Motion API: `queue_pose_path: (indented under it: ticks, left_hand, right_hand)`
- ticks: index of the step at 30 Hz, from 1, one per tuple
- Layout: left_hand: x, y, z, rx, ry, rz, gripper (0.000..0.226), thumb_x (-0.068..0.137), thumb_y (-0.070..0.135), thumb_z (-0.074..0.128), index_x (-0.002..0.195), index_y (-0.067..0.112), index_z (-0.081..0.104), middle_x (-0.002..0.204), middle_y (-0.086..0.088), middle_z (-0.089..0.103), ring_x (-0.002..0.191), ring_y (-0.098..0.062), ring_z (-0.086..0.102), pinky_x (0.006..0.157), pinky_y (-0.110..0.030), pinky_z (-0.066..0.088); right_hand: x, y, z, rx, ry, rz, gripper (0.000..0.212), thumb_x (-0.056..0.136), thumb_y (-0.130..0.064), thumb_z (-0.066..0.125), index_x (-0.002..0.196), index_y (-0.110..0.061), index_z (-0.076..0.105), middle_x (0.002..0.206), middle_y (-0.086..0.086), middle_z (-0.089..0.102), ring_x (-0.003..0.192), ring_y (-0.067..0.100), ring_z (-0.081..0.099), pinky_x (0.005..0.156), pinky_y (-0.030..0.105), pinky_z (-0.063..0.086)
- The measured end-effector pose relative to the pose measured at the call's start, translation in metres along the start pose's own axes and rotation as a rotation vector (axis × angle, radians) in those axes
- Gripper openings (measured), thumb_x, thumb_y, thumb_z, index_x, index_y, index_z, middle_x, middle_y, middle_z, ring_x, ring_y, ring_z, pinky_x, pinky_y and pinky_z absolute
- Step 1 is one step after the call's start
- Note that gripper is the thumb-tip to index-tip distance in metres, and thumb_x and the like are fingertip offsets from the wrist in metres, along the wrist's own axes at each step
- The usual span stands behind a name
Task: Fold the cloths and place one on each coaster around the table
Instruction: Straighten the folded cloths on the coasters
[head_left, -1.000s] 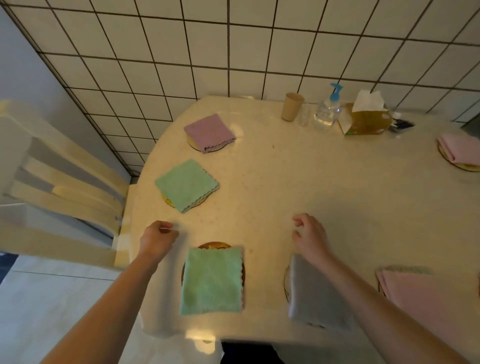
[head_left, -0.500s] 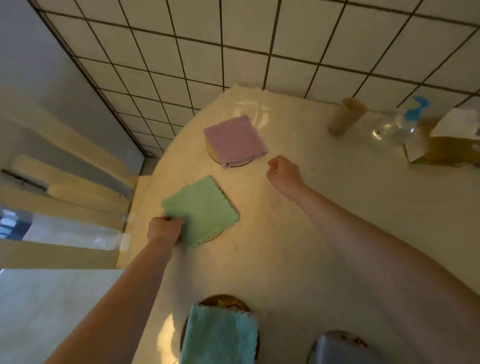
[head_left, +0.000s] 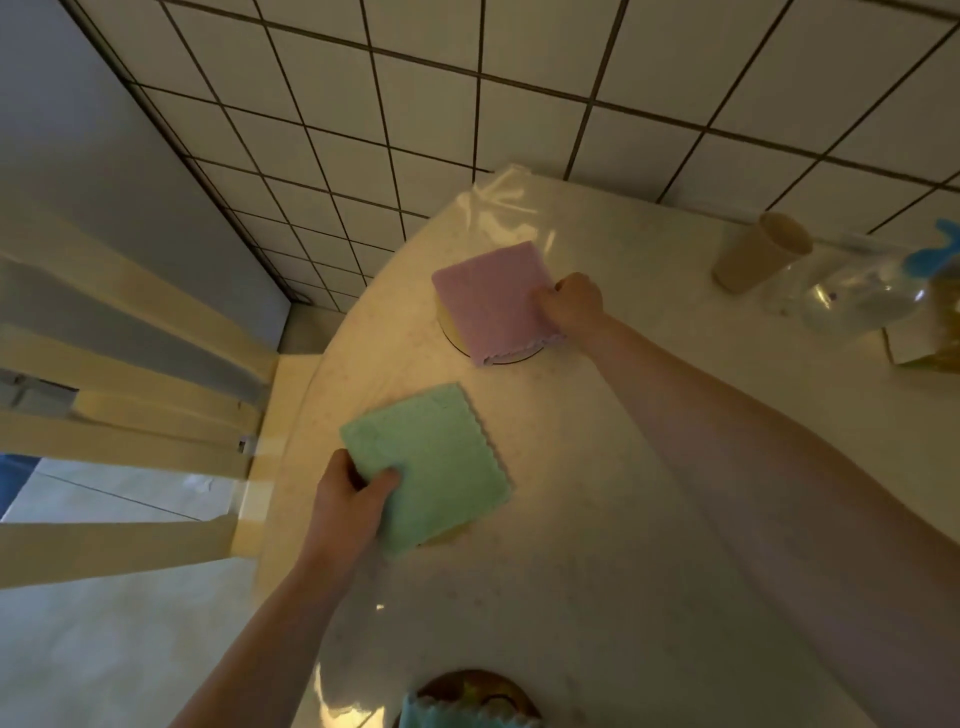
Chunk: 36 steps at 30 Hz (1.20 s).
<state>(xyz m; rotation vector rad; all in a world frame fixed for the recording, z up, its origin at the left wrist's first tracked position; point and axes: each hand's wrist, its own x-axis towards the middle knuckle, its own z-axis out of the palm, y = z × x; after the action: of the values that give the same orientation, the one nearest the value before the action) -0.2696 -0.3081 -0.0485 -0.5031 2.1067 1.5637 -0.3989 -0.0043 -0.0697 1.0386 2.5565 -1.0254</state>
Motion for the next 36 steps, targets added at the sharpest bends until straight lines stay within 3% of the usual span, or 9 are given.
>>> queue_pose_path:
  ticks: [4,8,13,17,21,24,26,31,36]
  left_hand:
    - [0.005,0.004,-0.003,-0.229,-0.138,-0.106,0.031,0.089,0.015,0.064,0.117,0.017,0.052,0.112,-0.001,0.065,0.101,-0.021,0.064,0.082,-0.045,0.055]
    - [0.011,0.005,-0.006,-0.372,-0.209,-0.136,0.034,0.088,0.009,0.062,0.119,0.021,0.056,0.113,0.001,0.069,0.1,-0.02,0.068,0.08,-0.042,0.055]
    - [0.014,0.001,-0.01,-0.442,-0.272,-0.158,0.038,0.088,-0.001,0.057,0.122,0.015,0.058,0.112,-0.005,0.071,0.099,-0.024,0.069,0.078,-0.04,0.059]
    - [0.018,0.007,-0.018,-0.443,-0.44,-0.231,0.04,0.083,-0.001,0.062,0.122,0.009,0.058,0.116,-0.014,0.068,0.102,-0.031,0.067,0.077,-0.042,0.059]
    - [0.033,0.02,-0.026,-0.32,-0.703,-0.284,0.059,0.07,0.011,0.078,0.125,0.008,0.058,0.121,-0.017,0.065,0.111,-0.036,0.062,0.085,-0.046,0.056]
    - [0.046,0.027,-0.021,-0.134,-0.6,-0.217,0.06,0.068,0.019,0.083,0.123,0.013,0.059,0.12,-0.012,0.066,0.107,-0.03,0.065,0.083,-0.041,0.057]
    - [0.051,0.028,-0.017,-0.038,-0.513,-0.189,0.044,0.081,0.009,0.071,0.122,0.014,0.057,0.118,-0.009,0.066,0.106,-0.027,0.065,0.083,-0.039,0.055]
    - [0.05,0.025,-0.017,0.006,-0.496,-0.157,0.042,0.084,0.004,0.066,0.124,0.015,0.056,0.116,-0.008,0.067,0.104,-0.024,0.066,0.086,-0.039,0.055]
    - [0.051,0.026,-0.022,0.171,-0.509,-0.086,0.035,0.084,0.004,0.067,0.116,0.018,0.062,0.111,-0.007,0.069,0.101,-0.023,0.066,0.087,-0.039,0.055]
  right_hand:
    - [0.002,-0.004,-0.003,0.003,-0.016,0.035,0.024,0.076,-0.034,0.055,0.068,-0.018,0.04,0.09,0.011,0.045,0.075,0.024,0.047,0.049,0.026,0.032]
    - [-0.006,-0.009,-0.001,-0.026,0.032,0.004,0.042,0.082,-0.027,0.056,0.116,-0.004,0.044,0.11,0.014,0.054,0.097,0.032,0.056,0.07,0.032,0.041]
    - [-0.013,-0.021,0.0,-0.021,-0.09,-0.049,0.039,0.084,-0.025,0.056,0.116,-0.002,0.056,0.102,0.011,0.06,0.098,0.031,0.06,0.076,0.032,0.047]
    - [-0.01,-0.027,-0.009,0.223,-0.17,0.012,0.048,0.079,-0.02,0.064,0.119,0.004,0.053,0.114,0.015,0.061,0.102,0.03,0.06,0.084,0.036,0.051]
    - [-0.024,-0.029,-0.014,0.762,-0.388,0.052,0.02,0.085,-0.007,0.063,0.104,-0.001,0.058,0.099,0.012,0.067,0.083,0.023,0.067,0.074,0.037,0.058]
    - [-0.028,-0.013,-0.001,0.976,-0.338,0.137,0.038,0.085,-0.004,0.062,0.121,0.003,0.053,0.109,0.015,0.065,0.085,0.025,0.067,0.076,0.041,0.057]
    - [-0.032,-0.002,0.009,1.013,-0.302,0.205,0.041,0.086,-0.001,0.06,0.126,0.004,0.051,0.112,0.016,0.064,0.083,0.023,0.066,0.073,0.038,0.057]
    - [-0.038,0.001,0.005,1.095,-0.371,0.332,0.029,0.089,-0.002,0.054,0.117,-0.003,0.054,0.095,0.011,0.065,0.079,0.022,0.064,0.059,0.031,0.058]
    - [-0.044,0.001,0.008,1.151,-0.428,0.357,0.027,0.091,-0.002,0.051,0.118,-0.005,0.051,0.097,0.014,0.063,0.079,0.024,0.063,0.052,0.031,0.058]
